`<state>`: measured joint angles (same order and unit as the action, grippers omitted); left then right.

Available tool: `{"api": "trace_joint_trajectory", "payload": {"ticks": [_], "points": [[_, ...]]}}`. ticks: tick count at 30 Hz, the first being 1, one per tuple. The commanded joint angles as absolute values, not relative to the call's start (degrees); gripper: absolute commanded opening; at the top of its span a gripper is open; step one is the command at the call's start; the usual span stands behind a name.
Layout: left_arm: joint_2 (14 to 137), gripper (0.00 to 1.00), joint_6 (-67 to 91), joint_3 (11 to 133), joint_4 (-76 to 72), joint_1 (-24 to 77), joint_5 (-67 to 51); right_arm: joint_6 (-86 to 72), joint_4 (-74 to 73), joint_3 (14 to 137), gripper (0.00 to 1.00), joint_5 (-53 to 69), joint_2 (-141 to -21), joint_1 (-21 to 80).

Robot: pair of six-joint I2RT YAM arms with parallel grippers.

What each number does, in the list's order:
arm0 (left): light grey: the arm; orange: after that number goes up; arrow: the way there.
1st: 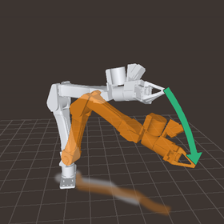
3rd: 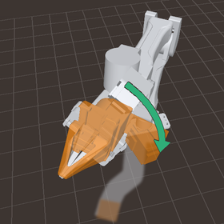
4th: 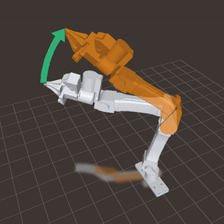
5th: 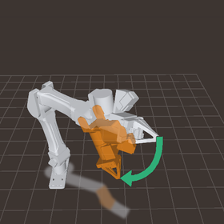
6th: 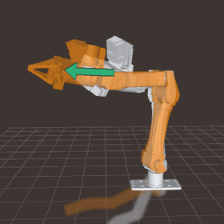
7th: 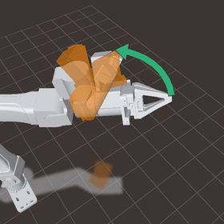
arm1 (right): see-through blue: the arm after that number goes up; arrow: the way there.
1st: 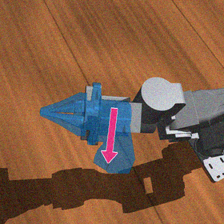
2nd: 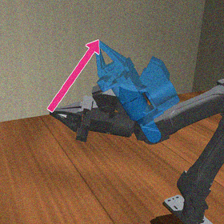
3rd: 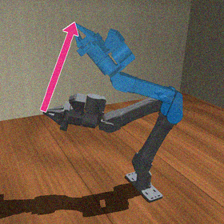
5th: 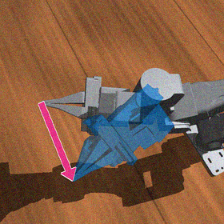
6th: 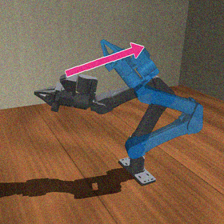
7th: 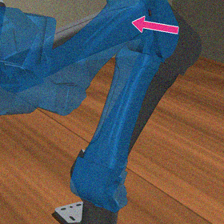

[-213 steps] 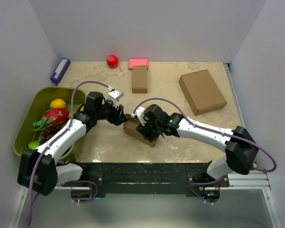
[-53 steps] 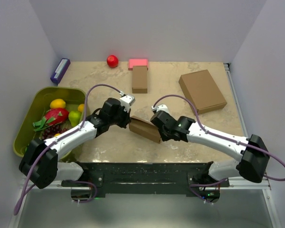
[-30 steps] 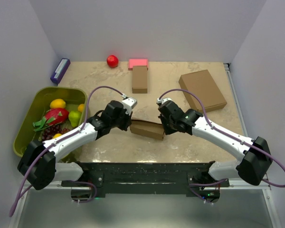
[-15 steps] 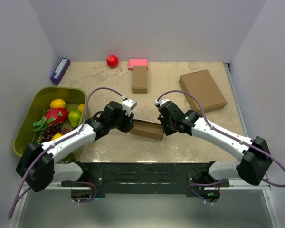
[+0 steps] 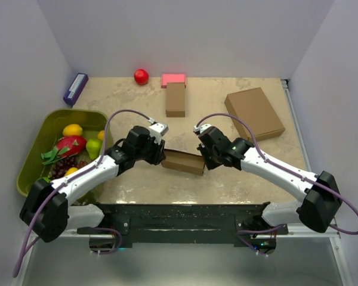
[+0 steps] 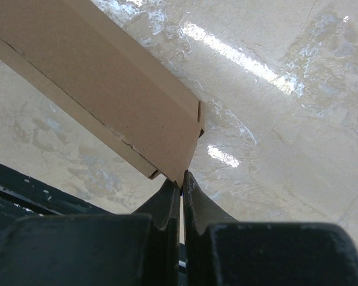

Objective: Fold the paper box

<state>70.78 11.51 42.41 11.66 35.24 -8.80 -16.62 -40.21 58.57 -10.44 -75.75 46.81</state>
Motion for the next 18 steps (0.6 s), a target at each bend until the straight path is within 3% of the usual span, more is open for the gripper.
{"api": "trace_joint_trajectory", "payload": {"ticks": [1, 9, 18], "points": [[72.24, 0.30, 12.30, 42.36, 10.46, 34.89, -10.28, -16.08, -37.18, 58.36, 0.00, -7.39, -74.88, 46.93], [74.44, 0.19, 12.13, 42.89, 11.86, 34.89, -8.97, -21.88, -35.68, 58.27, 0.00, -4.22, -74.00, 46.93], [74.88, 0.17, 11.51, 42.98, 12.92, 35.24, -7.91, -24.52, -34.81, 57.83, 0.00, -2.03, -72.86, 43.42]]}}
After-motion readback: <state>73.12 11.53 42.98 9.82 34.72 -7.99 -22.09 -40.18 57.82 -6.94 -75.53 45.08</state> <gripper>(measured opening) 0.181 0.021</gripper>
